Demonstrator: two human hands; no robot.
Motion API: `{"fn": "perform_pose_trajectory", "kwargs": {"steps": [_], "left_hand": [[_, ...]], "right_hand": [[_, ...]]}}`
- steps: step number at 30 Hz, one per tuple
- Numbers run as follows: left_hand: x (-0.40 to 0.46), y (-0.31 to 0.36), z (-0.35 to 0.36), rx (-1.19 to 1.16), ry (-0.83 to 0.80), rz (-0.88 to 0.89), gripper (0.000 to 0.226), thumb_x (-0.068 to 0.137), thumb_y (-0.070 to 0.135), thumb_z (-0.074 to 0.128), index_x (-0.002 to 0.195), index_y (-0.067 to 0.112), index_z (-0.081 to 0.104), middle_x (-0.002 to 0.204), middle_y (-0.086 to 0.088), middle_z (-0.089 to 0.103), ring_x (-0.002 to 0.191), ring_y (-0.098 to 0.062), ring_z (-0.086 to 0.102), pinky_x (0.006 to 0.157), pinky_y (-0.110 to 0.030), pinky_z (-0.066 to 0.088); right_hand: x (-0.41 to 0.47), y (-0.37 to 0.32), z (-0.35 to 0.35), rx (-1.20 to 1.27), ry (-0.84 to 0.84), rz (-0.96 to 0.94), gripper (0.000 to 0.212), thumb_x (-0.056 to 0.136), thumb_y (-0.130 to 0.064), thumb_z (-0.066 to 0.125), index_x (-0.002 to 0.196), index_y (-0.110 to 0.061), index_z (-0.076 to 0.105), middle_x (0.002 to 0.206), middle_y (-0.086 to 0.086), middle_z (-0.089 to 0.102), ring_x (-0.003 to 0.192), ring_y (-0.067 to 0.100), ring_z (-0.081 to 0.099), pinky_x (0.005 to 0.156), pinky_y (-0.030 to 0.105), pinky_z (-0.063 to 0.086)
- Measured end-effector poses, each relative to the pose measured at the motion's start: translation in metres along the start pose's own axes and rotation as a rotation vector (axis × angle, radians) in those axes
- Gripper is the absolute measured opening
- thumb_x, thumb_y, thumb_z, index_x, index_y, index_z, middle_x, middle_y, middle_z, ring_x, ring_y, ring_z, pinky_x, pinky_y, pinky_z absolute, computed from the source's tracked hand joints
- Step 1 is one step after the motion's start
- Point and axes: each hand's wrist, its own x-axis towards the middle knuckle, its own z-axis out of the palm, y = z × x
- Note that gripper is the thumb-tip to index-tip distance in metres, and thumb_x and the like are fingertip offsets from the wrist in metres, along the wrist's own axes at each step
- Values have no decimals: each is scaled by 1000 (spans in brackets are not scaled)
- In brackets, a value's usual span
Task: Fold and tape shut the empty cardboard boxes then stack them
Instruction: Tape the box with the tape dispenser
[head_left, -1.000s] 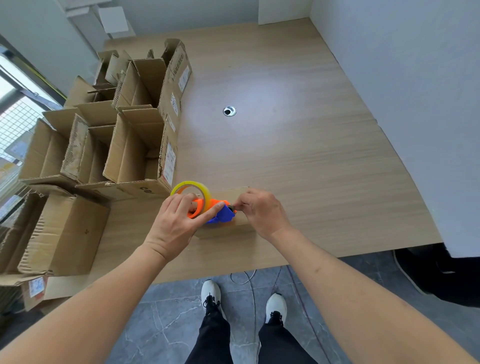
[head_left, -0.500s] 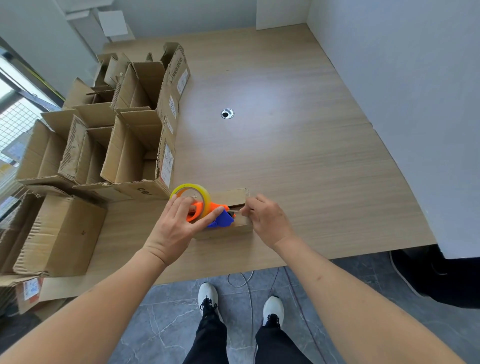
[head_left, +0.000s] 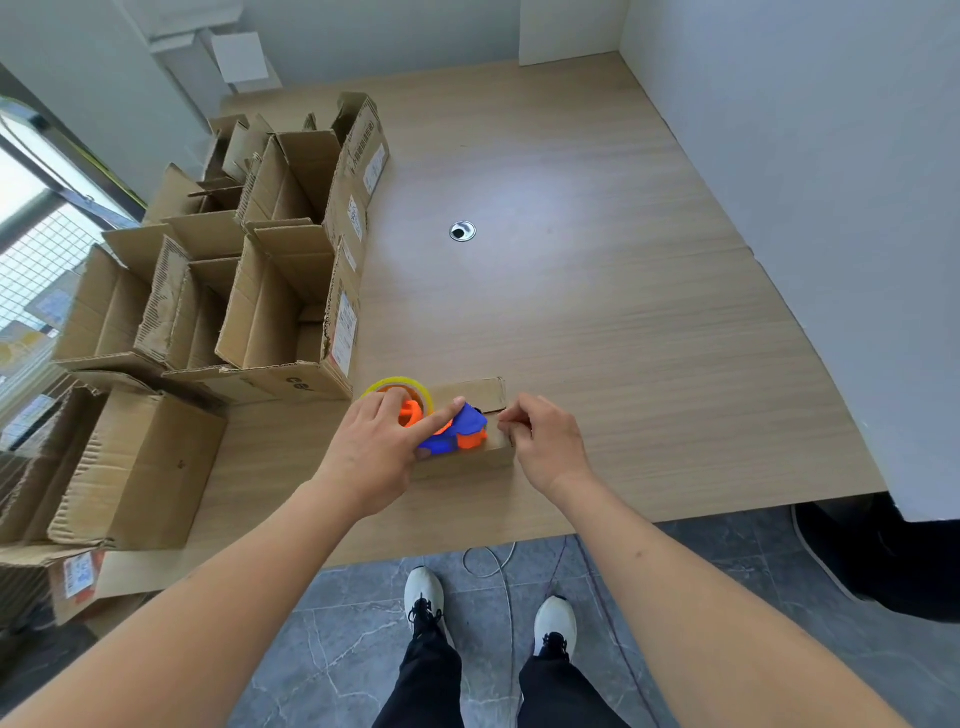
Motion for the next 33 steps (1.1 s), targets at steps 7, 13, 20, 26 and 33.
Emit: {"fn": "perform_pose_trajectory", "kwargs": {"steps": [7, 13, 20, 26, 33], "left_hand": [[-7, 5, -3, -21, -76, -63, 92, 92, 35, 65, 156, 58, 3, 130, -7, 49, 110, -32, 51, 97, -43, 42], [-11, -5, -3, -64, -89, -34, 86, 97, 34, 60, 157, 56, 4, 135, -4, 47, 110, -32, 50, 98, -44, 43], [0, -10, -6, -150, -170, -66, 77, 104, 40, 50, 154, 62, -3, 140, -1, 40, 121, -30, 42, 107, -43, 35], [13, -14, -11, -208, -249, -80, 71, 105, 45, 45, 150, 68, -7, 140, 0, 37, 124, -27, 38, 110, -41, 29], [18, -12, -13, -224, -298, -85, 71, 105, 46, 45, 149, 69, -7, 139, 0, 37, 125, -27, 36, 112, -42, 27]], "right_hand": [[6, -6, -7, 57, -44, 85, 9, 91, -8, 66, 86, -15, 69, 81, 1, 71, 75, 19, 64, 74, 32, 50], [11, -4, -13, 210, -76, 208, 22, 92, -7, 65, 78, -23, 68, 77, 0, 71, 81, 25, 72, 80, 50, 61], [14, -2, -33, 334, -49, 349, 13, 96, -2, 63, 88, -7, 72, 76, 6, 69, 76, 19, 69, 82, 44, 63], [25, 1, -31, 348, -43, 419, 16, 99, -8, 61, 91, -13, 74, 84, 8, 69, 72, 17, 66, 78, 39, 64], [43, 8, -24, 372, -21, 496, 13, 95, -10, 68, 103, -20, 72, 91, 10, 71, 76, 19, 71, 75, 36, 65]]}}
